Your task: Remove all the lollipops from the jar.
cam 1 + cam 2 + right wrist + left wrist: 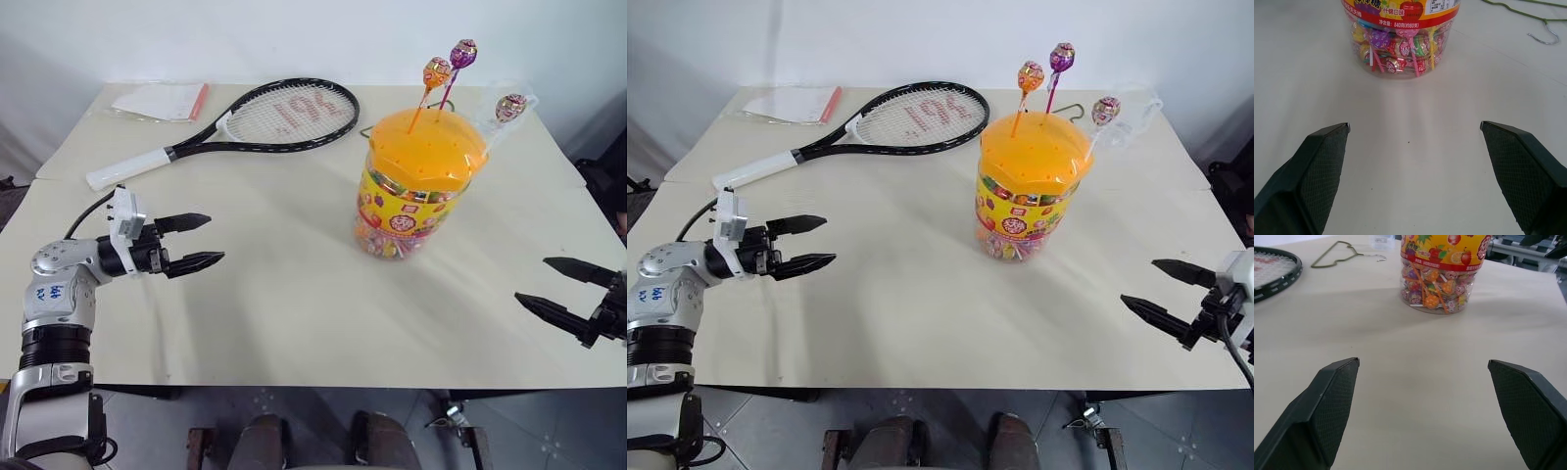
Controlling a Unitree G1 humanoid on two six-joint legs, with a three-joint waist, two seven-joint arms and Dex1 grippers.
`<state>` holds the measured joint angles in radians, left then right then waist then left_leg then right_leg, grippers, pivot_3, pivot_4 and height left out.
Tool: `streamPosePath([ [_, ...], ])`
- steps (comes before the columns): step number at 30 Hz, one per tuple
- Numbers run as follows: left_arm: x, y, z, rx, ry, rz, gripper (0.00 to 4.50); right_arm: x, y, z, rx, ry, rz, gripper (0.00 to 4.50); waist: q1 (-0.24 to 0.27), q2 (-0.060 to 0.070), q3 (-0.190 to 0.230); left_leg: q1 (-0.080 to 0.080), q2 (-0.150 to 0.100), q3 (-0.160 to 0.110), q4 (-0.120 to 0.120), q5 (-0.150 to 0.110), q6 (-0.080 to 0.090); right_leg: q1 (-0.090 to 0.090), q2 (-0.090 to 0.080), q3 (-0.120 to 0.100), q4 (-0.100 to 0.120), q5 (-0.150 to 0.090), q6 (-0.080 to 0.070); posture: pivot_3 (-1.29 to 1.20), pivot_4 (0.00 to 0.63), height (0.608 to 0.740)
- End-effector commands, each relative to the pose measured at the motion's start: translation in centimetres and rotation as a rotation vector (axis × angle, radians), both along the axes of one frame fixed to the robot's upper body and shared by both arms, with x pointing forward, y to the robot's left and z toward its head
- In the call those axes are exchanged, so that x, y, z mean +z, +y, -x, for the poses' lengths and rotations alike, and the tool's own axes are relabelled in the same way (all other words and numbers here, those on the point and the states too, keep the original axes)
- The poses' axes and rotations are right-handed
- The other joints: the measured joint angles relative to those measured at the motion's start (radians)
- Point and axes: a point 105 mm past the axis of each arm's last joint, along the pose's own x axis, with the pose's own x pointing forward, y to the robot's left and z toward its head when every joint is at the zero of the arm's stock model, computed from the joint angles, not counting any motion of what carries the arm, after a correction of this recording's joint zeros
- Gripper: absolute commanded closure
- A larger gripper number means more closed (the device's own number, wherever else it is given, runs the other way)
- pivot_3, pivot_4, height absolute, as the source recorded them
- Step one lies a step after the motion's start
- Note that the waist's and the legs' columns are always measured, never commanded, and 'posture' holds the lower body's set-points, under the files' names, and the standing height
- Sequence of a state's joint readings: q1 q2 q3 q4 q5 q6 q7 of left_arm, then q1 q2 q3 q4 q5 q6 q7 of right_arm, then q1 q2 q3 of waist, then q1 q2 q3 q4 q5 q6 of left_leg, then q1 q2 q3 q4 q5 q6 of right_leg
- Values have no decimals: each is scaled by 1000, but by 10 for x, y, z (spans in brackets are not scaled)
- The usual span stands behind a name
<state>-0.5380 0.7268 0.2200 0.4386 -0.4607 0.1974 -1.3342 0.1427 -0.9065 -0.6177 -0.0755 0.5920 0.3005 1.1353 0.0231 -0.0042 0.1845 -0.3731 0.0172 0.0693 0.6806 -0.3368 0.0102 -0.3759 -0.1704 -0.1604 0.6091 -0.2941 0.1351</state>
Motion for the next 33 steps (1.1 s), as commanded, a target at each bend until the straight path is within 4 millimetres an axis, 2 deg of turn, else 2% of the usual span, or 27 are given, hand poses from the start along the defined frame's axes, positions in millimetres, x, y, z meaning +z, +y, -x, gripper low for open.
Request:
streamPosePath([
  [1,14,3,7,-25,-57,-14,25,13,-3,2,-12,-60,-7,0,0,0,0,0,0,0,0,0,0,0,0,0,0,0,0,0,150,740],
  [5,10,4,2,48,10,-37,25,16,-3,2,-17,-66,-5,0,0,0,0,0,0,0,0,0,0,0,0,0,0,0,0,0,150,740],
  [10,9,-1,16,-9,36,-65,25,20,5,3,-19,-95,-18,0,0,0,0,0,0,0,0,0,0,0,0,1,0,0,0,0,150,740],
  [14,15,-1,16,-8,30,-42,25,23,12,7,-21,-114,-28,0,3,0,0,0,0,-1,0,0,0,0,0,0,0,0,0,0,150,740],
  [21,61,-14,14,-103,-157,13,25,44,27,18,-4,-169,-39,0,3,0,0,0,0,-1,0,0,0,0,0,1,0,0,0,0,150,740],
  [25,95,-51,3,-253,-285,28,25,71,41,31,19,-230,-73,0,13,0,1,-1,0,-1,1,0,0,0,0,0,0,0,0,0,150,740],
  [33,131,-126,-27,-386,-379,103,25,100,58,40,44,-337,-124,0,15,-3,2,-1,-1,0,1,0,0,1,1,0,-1,1,1,0,150,740],
])
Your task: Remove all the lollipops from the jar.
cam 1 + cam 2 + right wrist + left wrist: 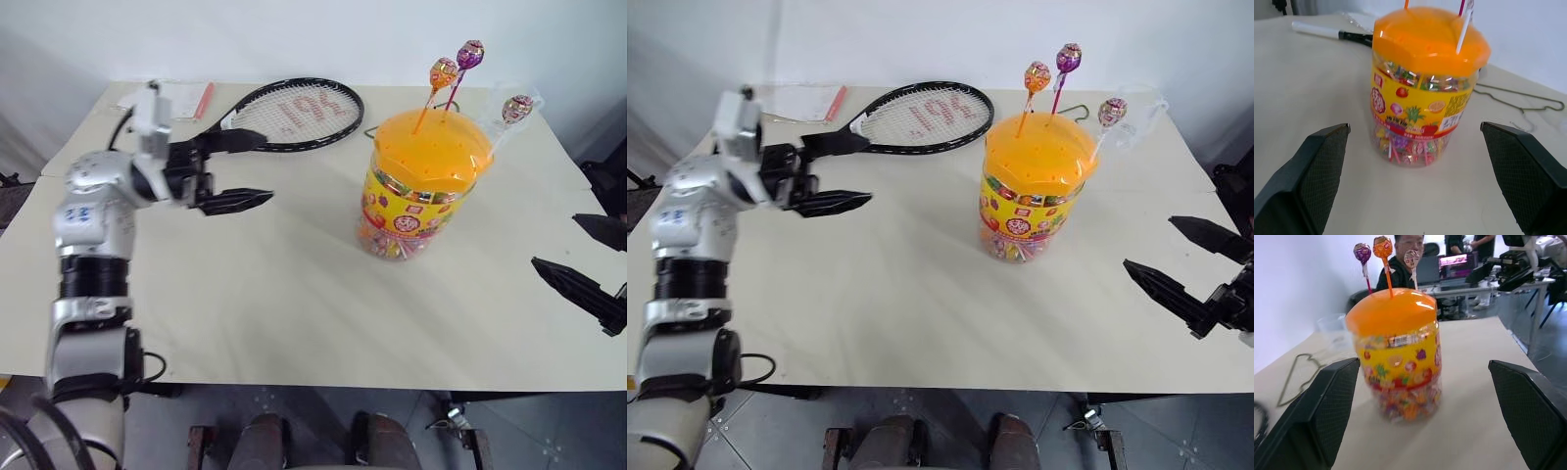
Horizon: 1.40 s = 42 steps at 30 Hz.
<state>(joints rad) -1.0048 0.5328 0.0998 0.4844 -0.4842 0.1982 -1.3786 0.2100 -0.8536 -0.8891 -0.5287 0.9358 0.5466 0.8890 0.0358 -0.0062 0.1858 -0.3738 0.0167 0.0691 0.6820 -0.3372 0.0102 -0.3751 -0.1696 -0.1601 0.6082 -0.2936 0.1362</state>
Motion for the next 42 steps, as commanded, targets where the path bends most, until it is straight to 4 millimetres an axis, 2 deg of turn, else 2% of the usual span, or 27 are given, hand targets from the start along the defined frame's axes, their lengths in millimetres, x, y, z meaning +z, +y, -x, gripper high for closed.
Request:
streamPosePath([
  [1,27,-31,-9,-38,-71,29,25,26,12,10,19,-111,0,0,2,-2,1,-1,0,0,0,0,0,0,0,0,0,0,0,0,150,740],
  [5,37,-64,-17,-79,-69,34,25,33,19,15,26,-128,-10,0,3,-4,2,-1,0,0,0,0,1,0,0,0,-2,0,1,0,150,740],
  [8,43,-94,-18,-133,-45,32,25,35,22,22,27,-130,-58,0,3,-5,3,-2,0,0,0,-1,2,0,0,-1,-3,1,1,0,150,740],
  [11,45,-114,-14,-192,-55,8,25,34,24,25,15,-135,-79,0,7,-6,3,-3,0,0,0,-1,2,-1,0,-1,-4,1,2,0,150,740],
  [17,48,-140,-20,-147,-31,-50,25,31,21,28,-43,-164,-112,0,10,-7,4,-3,0,1,0,-1,2,-1,0,0,-5,1,3,0,150,740],
  [29,56,-176,-29,-25,18,-64,25,23,15,38,-127,-192,-140,0,16,-8,5,-4,-1,1,0,-2,4,-1,0,0,-8,2,5,0,150,740],
  [33,60,-181,-26,-38,17,-53,920,22,15,39,-141,-199,-143,0,15,-8,5,-5,-1,1,0,-2,4,-2,0,0,-8,2,5,0,150,740],
  [42,73,-182,-24,-33,48,-35,3777,22,12,41,-160,-203,-133,0,16,-8,5,-5,-1,1,0,-3,5,-2,0,0,-8,3,5,0,150,740],
])
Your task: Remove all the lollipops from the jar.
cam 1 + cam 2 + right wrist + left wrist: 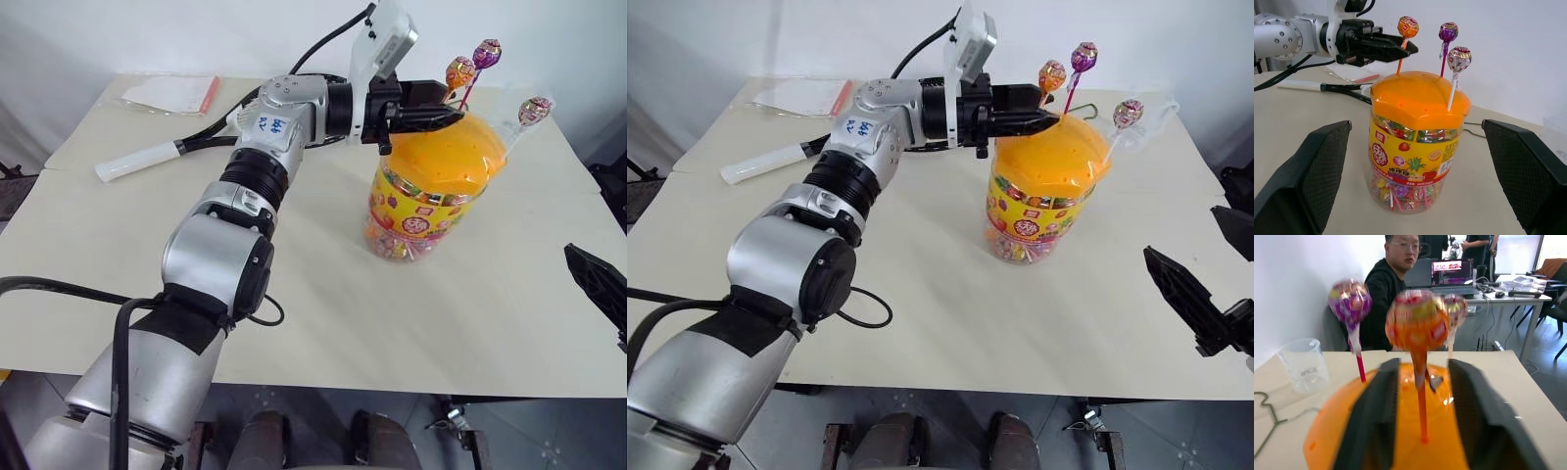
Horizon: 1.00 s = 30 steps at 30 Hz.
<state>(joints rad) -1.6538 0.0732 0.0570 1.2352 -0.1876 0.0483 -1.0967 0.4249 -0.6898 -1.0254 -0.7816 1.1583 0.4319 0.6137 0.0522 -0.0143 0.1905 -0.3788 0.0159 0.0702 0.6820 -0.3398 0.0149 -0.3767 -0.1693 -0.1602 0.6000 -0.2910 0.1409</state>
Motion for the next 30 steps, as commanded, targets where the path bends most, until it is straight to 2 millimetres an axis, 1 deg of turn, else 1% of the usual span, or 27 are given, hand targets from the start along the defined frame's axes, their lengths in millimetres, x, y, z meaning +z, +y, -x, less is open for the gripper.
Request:
streamPosePath([
  [1,23,-4,7,-9,-34,20,4059,8,-1,5,-29,-49,23,0,-1,0,0,0,0,0,0,0,0,0,0,0,0,0,0,0,150,740],
  [2,24,-3,8,-10,-38,14,4387,8,-1,4,-29,-50,23,0,-1,0,0,0,0,0,0,0,0,0,0,0,0,0,0,0,150,740],
  [3,24,-3,8,-10,-41,10,4479,9,-2,4,-30,-50,24,0,-1,0,0,0,0,0,0,0,0,0,0,0,0,0,0,0,150,740],
  [7,28,-2,8,4,-50,3,4479,9,-2,2,-25,-49,30,0,-1,0,0,0,0,0,0,0,0,0,0,0,0,0,0,0,150,740],
  [10,52,-1,9,35,-74,83,4479,11,-4,-1,-21,-54,35,0,-2,0,0,0,0,0,0,0,0,0,0,0,0,0,0,0,150,740],
  [15,83,6,8,118,-92,167,4479,15,-1,-6,9,-61,39,0,-1,0,0,0,0,0,0,0,0,0,0,0,0,0,0,0,150,740],
  [17,89,12,5,158,-74,163,4479,16,2,-7,37,-55,45,0,-2,0,0,0,0,0,0,0,0,0,0,0,-1,0,1,0,150,740],
  [18,88,15,2,184,-54,144,4479,15,4,-7,53,-49,49,0,-2,0,0,0,0,0,0,0,0,0,0,0,-1,0,1,0,150,740],
  [21,84,30,-8,263,-14,99,4479,16,11,-7,108,-29,63,0,-3,0,0,0,0,1,0,0,0,0,0,0,0,0,1,0,150,740],
  [25,55,70,-36,450,63,-13,4479,14,18,-8,181,9,91,0,-4,0,0,0,0,1,0,0,0,0,0,1,0,0,1,0,150,740],
  [27,45,83,-43,508,99,-43,4479,13,17,-8,190,19,92,0,-5,0,0,0,0,1,0,0,0,0,0,1,0,0,1,0,150,740],
  [28,33,96,-51,573,136,-77,4479,13,16,-10,190,20,89,0,-5,0,0,0,0,1,0,0,0,0,0,1,0,0,1,0,150,740],
  [30,-2,135,-66,740,286,-158,4479,12,17,-12,212,25,87,0,-6,0,0,0,0,1,0,0,0,0,0,1,0,0,1,0,150,740],
])
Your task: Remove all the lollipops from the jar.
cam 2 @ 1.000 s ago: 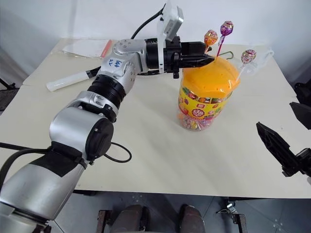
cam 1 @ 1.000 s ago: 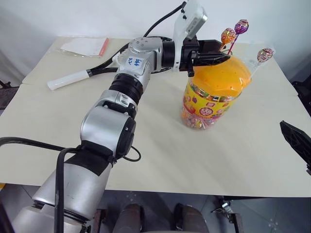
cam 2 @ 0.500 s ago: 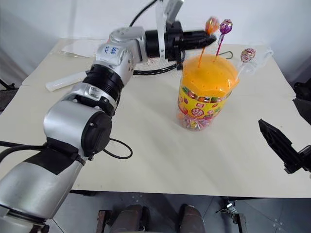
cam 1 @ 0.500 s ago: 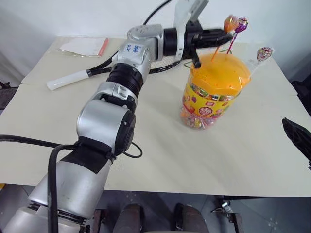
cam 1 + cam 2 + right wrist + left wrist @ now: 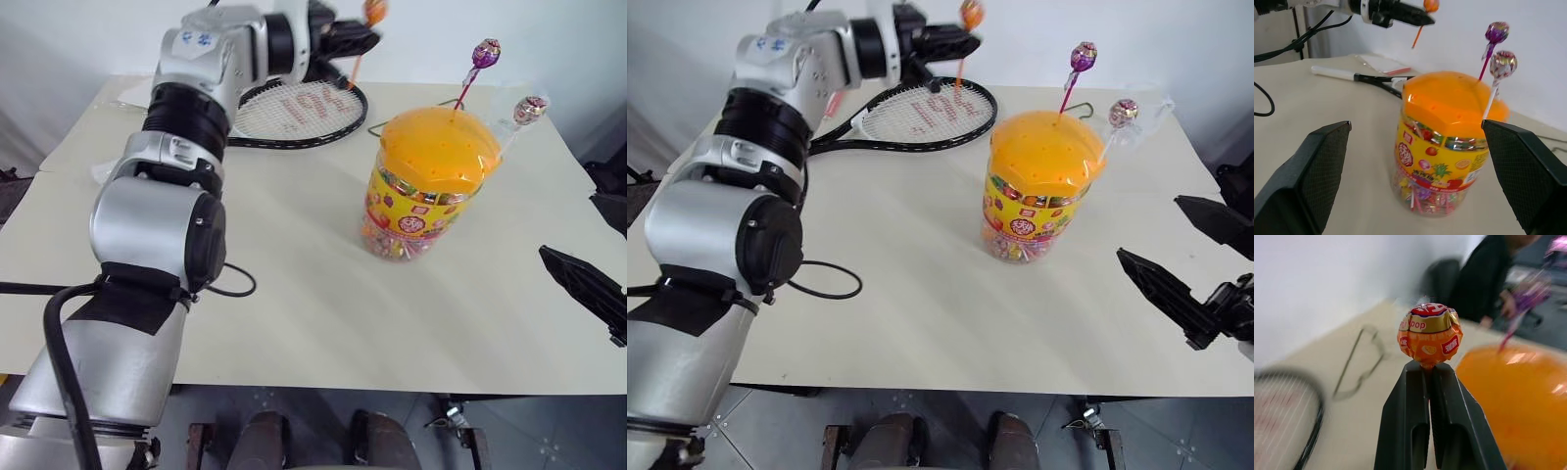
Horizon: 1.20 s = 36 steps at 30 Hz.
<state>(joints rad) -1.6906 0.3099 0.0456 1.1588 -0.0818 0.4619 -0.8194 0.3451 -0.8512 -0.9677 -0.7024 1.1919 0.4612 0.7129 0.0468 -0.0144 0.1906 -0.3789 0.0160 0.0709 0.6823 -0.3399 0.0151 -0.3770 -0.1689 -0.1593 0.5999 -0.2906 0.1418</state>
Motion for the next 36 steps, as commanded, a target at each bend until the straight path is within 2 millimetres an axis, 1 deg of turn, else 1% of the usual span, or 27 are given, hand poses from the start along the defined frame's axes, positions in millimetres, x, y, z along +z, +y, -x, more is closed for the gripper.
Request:
streamPosePath([
  [1,-37,56,-14,243,177,-85,4479,3,4,-2,49,-4,2,0,-2,0,0,0,0,0,0,0,0,0,0,0,0,0,0,0,150,740],
  [2,-55,72,-14,295,250,-114,4479,1,6,-2,67,5,9,0,-5,0,0,0,0,0,0,0,0,0,0,0,0,0,0,0,150,740],
  [4,-79,90,-9,357,339,-148,4479,-2,8,-4,87,14,20,0,-15,0,0,1,0,0,0,0,0,-1,0,1,1,0,0,0,150,740],
  [6,-101,103,1,405,420,-185,4479,-3,8,-6,98,19,26,0,-18,-1,0,0,0,0,0,0,0,-1,0,1,2,0,0,0,150,740],
  [8,-118,112,12,447,481,-216,4479,-3,8,-9,104,19,29,0,-16,-2,1,-2,0,-2,2,0,0,-1,0,1,1,0,0,0,150,740],
  [12,-145,126,34,521,591,-255,4479,-1,7,-13,112,14,32,0,-9,-3,2,-5,0,-4,5,0,0,-2,0,0,2,0,0,0,150,740],
  [16,-167,141,48,587,665,-303,4479,-2,6,-15,114,15,31,0,-10,-3,2,-5,0,-4,5,0,-1,-2,0,0,3,0,0,0,150,740],
  [20,-180,156,60,646,733,-375,4479,-3,6,-16,116,14,29,0,-9,-3,2,-5,1,-4,6,0,-1,-2,0,0,4,0,0,0,150,740],
  [22,-183,160,63,656,753,-380,4479,-4,6,-16,116,14,27,0,-7,-3,2,-5,1,-4,6,0,-1,-2,0,0,4,0,0,0,150,740],
  [24,-184,163,65,666,765,-383,3978,-4,6,-17,114,13,22,0,-3,-3,2,-5,1,-4,6,0,-1,-2,0,1,4,0,0,0,150,740],
  [25,-183,164,65,669,771,-378,3796,-4,6,-17,114,13,21,0,0,-3,2,-5,1,-4,7,0,-1,-2,0,0,4,0,0,0,150,740],
  [30,-171,166,62,672,764,-319,2257,-3,5,-16,105,11,24,0,4,-3,2,-5,1,-4,8,0,-1,-2,0,1,5,0,0,0,150,740],
  [33,-156,166,61,662,715,-329,1271,-1,2,-16,97,8,31,0,3,-3,2,-5,1,-4,9,0,-1,-2,0,1,6,0,0,0,150,740],
  [35,-141,168,59,655,665,-331,631,1,-1,-15,79,7,44,0,3,-3,2,-5,1,-4,9,0,-1,-2,0,1,6,0,0,0,150,740],
  [36,-125,172,58,647,615,-330,321,2,-3,-14,69,6,51,0,3,-3,2,-5,1,-4,9,0,-1,-2,0,1,6,0,0,0,150,740],
])
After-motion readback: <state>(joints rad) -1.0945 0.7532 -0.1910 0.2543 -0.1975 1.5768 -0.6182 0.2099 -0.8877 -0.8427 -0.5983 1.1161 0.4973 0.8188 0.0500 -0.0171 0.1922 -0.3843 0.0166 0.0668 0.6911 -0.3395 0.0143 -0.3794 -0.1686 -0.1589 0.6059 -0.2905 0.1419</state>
